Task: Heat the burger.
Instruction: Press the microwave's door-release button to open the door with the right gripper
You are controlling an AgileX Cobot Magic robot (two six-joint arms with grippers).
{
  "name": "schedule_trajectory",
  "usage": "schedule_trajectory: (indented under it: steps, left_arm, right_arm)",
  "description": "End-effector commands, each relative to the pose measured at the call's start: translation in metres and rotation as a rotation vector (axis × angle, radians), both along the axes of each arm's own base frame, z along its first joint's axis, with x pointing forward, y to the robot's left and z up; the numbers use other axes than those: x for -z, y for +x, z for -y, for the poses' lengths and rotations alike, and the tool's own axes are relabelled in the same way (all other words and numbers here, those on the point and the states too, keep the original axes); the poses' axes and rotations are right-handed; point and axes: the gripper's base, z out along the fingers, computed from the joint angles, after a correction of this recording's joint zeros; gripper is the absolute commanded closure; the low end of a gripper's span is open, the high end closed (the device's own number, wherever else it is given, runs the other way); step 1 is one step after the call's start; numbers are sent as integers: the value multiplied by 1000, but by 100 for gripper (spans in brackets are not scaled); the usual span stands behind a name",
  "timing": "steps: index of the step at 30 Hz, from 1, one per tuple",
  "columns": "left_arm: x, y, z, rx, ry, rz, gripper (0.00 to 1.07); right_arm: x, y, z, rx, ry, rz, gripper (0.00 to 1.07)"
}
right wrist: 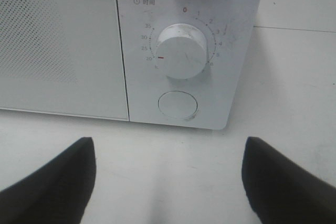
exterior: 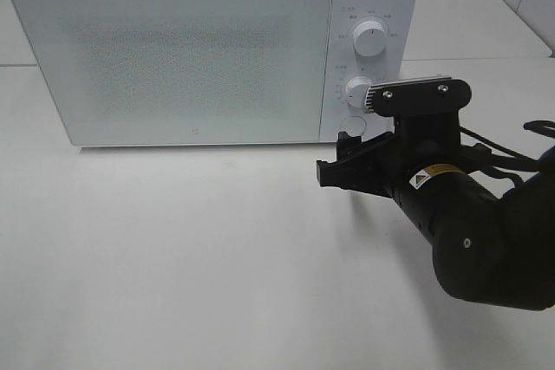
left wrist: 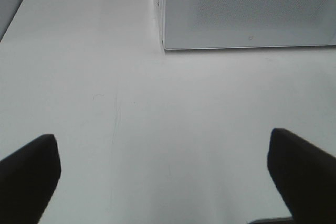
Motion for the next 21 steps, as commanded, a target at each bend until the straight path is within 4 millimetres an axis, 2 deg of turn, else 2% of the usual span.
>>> schedule_trajectory:
  steps: [1,4,5,7,9,10,12,13,15,16,18,21]
  left_arm:
    - [0,-2,1,-1,-12,27,7]
    - [0,-2,1,-1,-12,27,7]
    - [0,-2,1,-1,-12,27,7]
    - [0,-2,1,-1,-12,27,7]
    - [0,-2,1,-1,-12,27,7]
    - [0,-2,1,-1,-12,27,7]
    - [0,-2,1,-1,-12,27,7]
    - [0,-2,1,-1,-12,27,7]
    - [0,-2,1,-1,-12,27,7]
    - [0,-2,1,-1,-12,27,7]
    - [0,-2,1,-1,-12,27,7]
    - [0,-2,1,-1,-12,27,7]
  right_arm:
    - [-1,1,-2,9,38,5,34]
    - [-1,1,-2,39,119,-3,37]
    - [-1,1,-2,72,205,-9,41]
    - [-1,1,-2,86,242,-12,43]
    - [-1,1,-2,146,402,-23,50]
    - [-1,1,-2,146,402,-23,50]
    - [-1,1,-2,215,585,-38,59]
    - [-1,1,-2,215,585,-38,59]
    - [-1,1,-2,299,804,-54,70]
    - [-1,1,-2,299,804,-54,70]
    - [-1,1,-2,405,1083,-77,86]
    - [-1,1,-2,422,1129,-81,89]
